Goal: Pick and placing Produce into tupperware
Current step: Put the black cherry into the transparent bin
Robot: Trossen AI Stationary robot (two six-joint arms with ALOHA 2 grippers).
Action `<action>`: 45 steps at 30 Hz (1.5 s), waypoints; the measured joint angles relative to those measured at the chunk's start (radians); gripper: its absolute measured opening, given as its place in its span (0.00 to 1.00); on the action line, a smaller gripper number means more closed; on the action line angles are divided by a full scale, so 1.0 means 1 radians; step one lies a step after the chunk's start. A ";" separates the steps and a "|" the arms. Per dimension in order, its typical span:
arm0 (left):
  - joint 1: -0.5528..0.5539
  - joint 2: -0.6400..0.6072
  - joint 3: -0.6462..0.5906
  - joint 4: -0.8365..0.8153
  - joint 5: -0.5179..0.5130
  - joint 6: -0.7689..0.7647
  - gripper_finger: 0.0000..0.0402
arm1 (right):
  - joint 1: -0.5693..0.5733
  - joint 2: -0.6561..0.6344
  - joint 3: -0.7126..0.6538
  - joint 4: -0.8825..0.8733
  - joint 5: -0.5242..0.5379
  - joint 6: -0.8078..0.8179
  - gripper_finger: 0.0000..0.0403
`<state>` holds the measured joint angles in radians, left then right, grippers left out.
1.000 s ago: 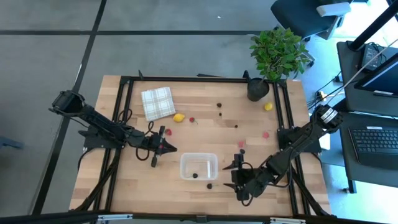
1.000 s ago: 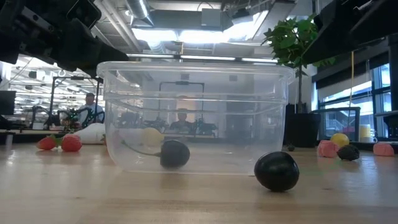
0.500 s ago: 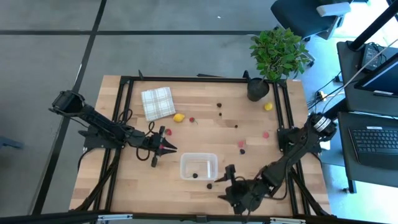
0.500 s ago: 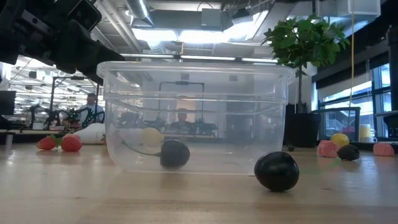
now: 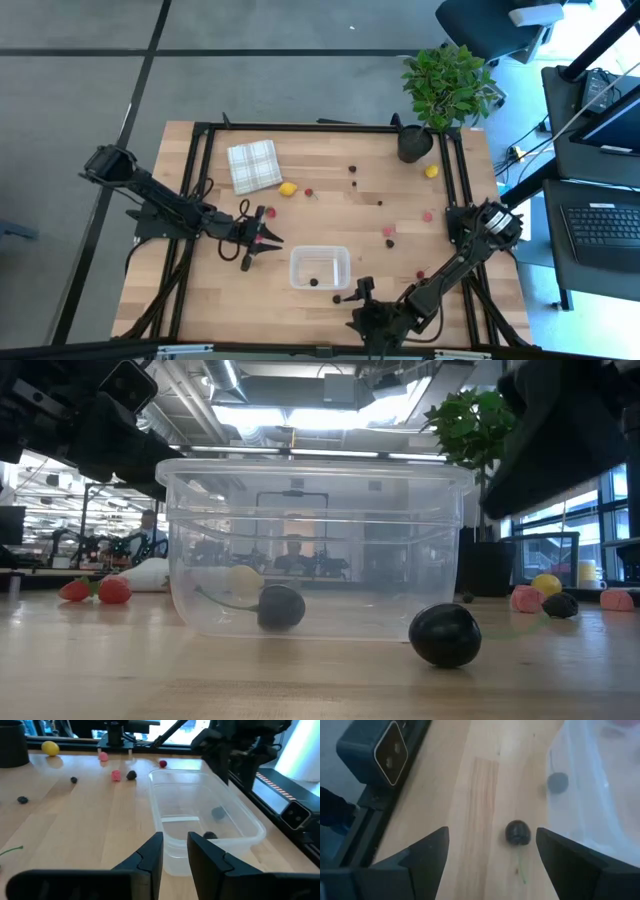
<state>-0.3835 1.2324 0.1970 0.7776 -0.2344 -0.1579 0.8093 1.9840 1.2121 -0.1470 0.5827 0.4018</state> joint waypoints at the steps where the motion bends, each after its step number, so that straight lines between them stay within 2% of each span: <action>1: -0.005 0.000 0.000 0.000 0.000 0.000 0.21 | 0.000 0.004 0.000 -0.001 -0.001 0.013 0.75; 11: -0.020 0.000 0.000 -0.010 0.000 0.003 0.25 | -0.009 0.011 0.000 -0.131 0.000 0.120 0.75; 18: -0.019 0.000 0.000 -0.026 0.000 0.004 0.27 | -0.031 0.011 0.000 -0.141 0.000 0.144 0.74; 29: -0.019 0.000 0.000 -0.056 0.000 0.004 0.30 | -0.061 0.011 0.000 -0.179 -0.036 0.148 0.63; 45: -0.019 0.000 0.000 -0.062 0.000 0.004 0.24 | -0.063 0.058 0.000 -0.147 -0.064 0.167 0.62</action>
<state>-0.4025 1.2324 0.1970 0.7160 -0.2344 -0.1541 0.7462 2.0424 1.2118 -0.2935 0.5182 0.5687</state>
